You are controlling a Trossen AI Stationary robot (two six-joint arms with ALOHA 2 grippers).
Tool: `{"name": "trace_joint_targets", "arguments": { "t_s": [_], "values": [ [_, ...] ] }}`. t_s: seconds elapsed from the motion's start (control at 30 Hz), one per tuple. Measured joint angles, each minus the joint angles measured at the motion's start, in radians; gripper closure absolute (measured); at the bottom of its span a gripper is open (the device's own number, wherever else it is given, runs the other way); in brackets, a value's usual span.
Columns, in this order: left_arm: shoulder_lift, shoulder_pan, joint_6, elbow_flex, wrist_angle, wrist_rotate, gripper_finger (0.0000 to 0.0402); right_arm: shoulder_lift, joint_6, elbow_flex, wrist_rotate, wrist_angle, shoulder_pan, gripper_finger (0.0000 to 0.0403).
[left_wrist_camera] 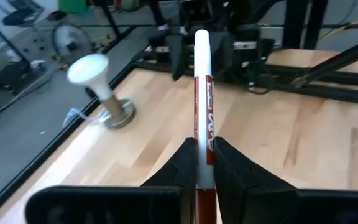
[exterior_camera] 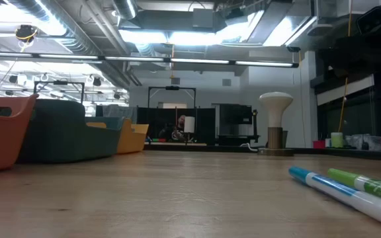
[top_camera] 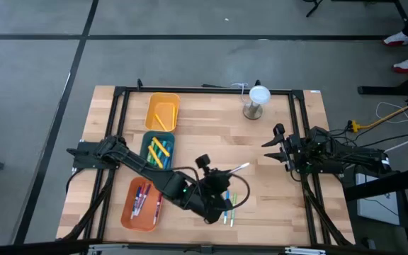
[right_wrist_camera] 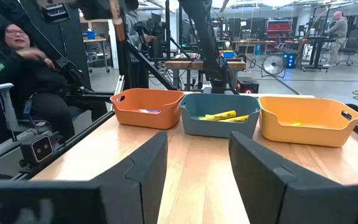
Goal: Pick & Place Markers
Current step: Put the brown marker pen into the orange bin
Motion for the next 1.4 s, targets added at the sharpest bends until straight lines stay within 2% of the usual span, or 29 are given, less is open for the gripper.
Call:
{"name": "trace_joint_targets", "arguments": {
  "t_s": [0.27, 0.53, 0.87, 1.27, 1.4],
  "values": [
    [-0.013, -0.052, -0.227, 0.0, -0.232, -0.119, 0.0375, 0.0, -0.002, 0.0, 0.0, 0.0, 0.0, 0.0233],
    [-0.013, -0.103, -0.53, 0.0, -0.461, -0.21, 0.0375, 0.0, -0.001, 0.0, 0.0, 0.0, 0.0, 0.0233],
    [-0.013, -0.156, -0.863, 0.0, -0.75, -0.241, 0.0375, 0.0, -0.002, 0.0, 0.0, 0.0, 0.0, 0.0233],
    [-0.011, -0.211, -0.977, -0.005, -0.765, -0.222, 0.0375, 0.0, -0.001, 0.0, 0.0, 0.0, 0.0, 0.0233],
    [-0.011, -0.212, -1.028, -0.005, -0.765, -0.174, 0.0375, 0.0, -0.002, 0.0, 0.0, 0.0, 0.0, 0.0233]
  ]
}}
